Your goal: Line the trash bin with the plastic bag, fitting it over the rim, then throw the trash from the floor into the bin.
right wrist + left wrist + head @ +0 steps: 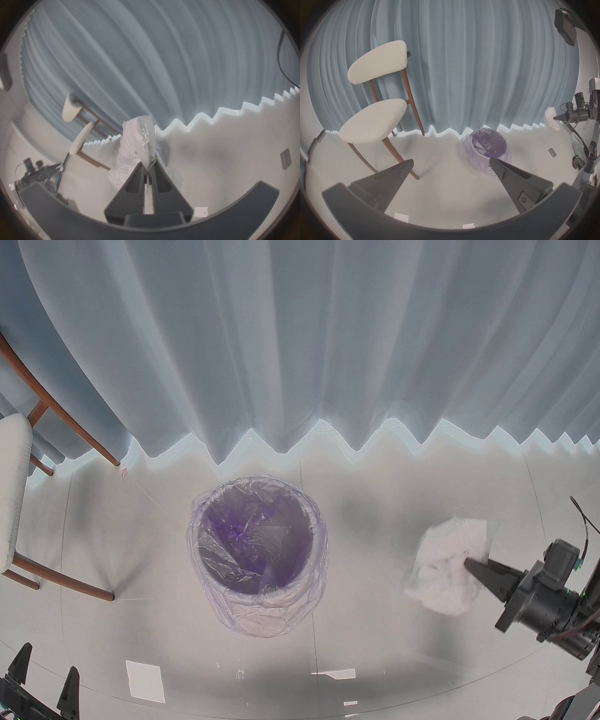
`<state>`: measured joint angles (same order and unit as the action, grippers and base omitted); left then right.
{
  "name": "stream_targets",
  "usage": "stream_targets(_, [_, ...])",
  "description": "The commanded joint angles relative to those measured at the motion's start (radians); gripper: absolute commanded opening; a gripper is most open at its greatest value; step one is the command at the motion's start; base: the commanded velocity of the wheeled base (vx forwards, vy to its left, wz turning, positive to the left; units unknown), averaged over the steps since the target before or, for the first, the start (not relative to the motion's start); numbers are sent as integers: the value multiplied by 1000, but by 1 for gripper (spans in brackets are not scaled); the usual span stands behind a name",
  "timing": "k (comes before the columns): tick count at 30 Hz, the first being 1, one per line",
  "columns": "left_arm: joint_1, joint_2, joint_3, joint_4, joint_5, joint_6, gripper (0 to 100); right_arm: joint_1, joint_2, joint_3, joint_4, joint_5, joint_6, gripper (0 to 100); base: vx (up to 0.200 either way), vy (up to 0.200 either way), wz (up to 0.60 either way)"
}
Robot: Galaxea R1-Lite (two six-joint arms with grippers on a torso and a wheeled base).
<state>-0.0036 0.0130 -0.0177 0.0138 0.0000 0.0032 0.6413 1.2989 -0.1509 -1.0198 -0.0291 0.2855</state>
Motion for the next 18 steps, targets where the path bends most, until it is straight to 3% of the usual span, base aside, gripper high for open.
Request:
stream_targets(1, [1, -13, 15, 0, 0, 0, 100, -137, 146, -70, -72, 2, 50, 0, 0, 0, 0])
stream_targets(4, [1, -13, 15, 0, 0, 0, 100, -130, 249, -82, -227, 0, 87, 0, 0, 0, 0])
stream_targets(11, [1, -13, 15, 0, 0, 0, 100, -25, 473, -64, -523, -14, 87, 0, 0, 0, 0])
stream_targets(15, [1, -13, 15, 0, 0, 0, 100, -8, 520, -127, -549, -66, 86, 0, 0, 0, 0])
stream_targets(18, [1, -13, 15, 0, 0, 0, 100, -8, 520, -144, -549, -67, 87, 0, 0, 0, 0])
